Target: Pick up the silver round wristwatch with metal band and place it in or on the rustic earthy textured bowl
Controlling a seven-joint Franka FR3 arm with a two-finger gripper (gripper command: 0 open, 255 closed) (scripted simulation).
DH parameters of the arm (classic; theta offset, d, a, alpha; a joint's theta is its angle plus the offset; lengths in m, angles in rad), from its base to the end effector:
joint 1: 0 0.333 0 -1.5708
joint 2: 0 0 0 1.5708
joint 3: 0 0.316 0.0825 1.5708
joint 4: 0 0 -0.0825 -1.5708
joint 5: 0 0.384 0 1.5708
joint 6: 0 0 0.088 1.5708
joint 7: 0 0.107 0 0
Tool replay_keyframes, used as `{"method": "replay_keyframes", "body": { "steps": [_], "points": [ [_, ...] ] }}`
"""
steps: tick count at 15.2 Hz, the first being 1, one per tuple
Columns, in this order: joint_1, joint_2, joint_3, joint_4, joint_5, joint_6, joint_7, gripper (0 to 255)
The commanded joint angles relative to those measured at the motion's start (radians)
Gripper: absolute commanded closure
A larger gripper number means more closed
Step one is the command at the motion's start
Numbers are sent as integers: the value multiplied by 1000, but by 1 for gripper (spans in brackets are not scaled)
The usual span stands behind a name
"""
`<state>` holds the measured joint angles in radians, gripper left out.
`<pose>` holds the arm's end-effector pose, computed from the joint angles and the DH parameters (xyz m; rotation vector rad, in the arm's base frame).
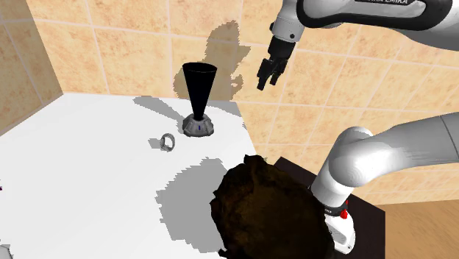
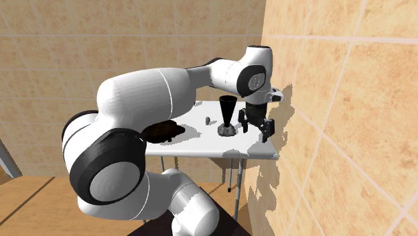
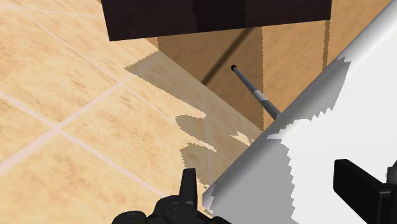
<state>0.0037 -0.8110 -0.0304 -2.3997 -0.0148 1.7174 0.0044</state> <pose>0.3140 -0.0125 0.5911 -3.1285 0.0342 -0.2013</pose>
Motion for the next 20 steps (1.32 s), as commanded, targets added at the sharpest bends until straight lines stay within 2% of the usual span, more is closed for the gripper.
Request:
{"method": "replay_keyframes", "body": {
  "steps": [1, 11, 20],
  "points": [
    [0, 0, 0, 0, 0, 0, 0, 0],
    [97, 149, 181, 36, 111, 118, 148, 0],
    [156, 346, 343, 147, 155, 219, 281, 0]
  ]
}}
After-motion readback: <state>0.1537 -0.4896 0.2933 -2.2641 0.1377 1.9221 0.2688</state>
